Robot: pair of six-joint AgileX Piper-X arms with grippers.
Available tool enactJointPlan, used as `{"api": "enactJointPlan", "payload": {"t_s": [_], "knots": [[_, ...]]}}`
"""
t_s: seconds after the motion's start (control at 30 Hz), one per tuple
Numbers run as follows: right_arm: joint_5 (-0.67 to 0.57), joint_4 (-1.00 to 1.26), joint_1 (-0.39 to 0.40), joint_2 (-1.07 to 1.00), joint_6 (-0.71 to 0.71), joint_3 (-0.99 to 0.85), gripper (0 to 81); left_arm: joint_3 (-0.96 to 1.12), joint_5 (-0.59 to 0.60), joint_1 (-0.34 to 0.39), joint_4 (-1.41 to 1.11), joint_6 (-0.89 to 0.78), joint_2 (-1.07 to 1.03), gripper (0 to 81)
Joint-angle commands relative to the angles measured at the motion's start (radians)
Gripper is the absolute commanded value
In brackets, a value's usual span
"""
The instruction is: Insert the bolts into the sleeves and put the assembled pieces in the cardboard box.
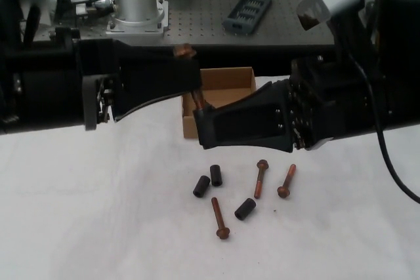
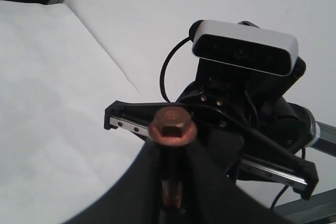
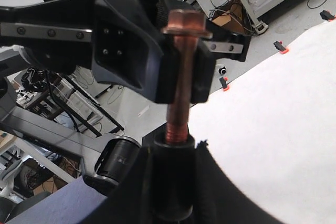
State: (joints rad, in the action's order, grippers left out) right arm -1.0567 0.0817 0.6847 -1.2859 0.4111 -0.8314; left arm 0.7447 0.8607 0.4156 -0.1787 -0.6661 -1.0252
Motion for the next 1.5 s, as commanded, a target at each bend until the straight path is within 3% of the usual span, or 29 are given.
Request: {"api": "enactJointPlan", "payload": {"t_s": [0.0,0.37,0.47,0.6,0.7,0.83,1.1,1.3,1.47], "knots": [[0.008,0.045,-0.013,0.006,-0.002,-0.015,2.9,-0.005,0.036,0.0,0.029,0.023,0.003,0.6],[0.012,0.038,-0.013,0.006,-0.004,-0.035,2.9,-0.005,0.043,0.0,0.029,0.023,0.003,0.8],[0.012,0.038,-0.013,0.006,-0.004,-0.035,2.9,-0.005,0.085,0.0,0.026,0.023,0.003,12.5],[0.012,0.038,-0.013,0.006,-0.004,-0.035,2.9,-0.005,0.117,0.0,0.026,0.021,0.003,43.8],[0.012,0.038,-0.013,0.006,-0.004,-0.035,2.9,-0.005,0.116,0.0,0.026,0.007,0.003,55.2],[0.012,0.037,-0.013,0.006,-0.001,-0.035,2.9,-0.005,0.107,0.0,0.024,0.007,0.003,51.4],[0.02,-0.041,-0.02,0.006,-0.001,-0.035,2.9,-0.005,0.089,-0.023,0.037,0.015,0.014,51.2],[0.107,-0.07,-0.061,-0.005,-0.024,-0.041,2.9,-0.005,0.086,-0.11,0.199,0.094,0.118,46.7],[0.134,-0.075,-0.111,-0.105,-0.024,-0.116,2.9,-0.005,-0.012,-0.221,0.489,0.211,0.256,46.1]]}}
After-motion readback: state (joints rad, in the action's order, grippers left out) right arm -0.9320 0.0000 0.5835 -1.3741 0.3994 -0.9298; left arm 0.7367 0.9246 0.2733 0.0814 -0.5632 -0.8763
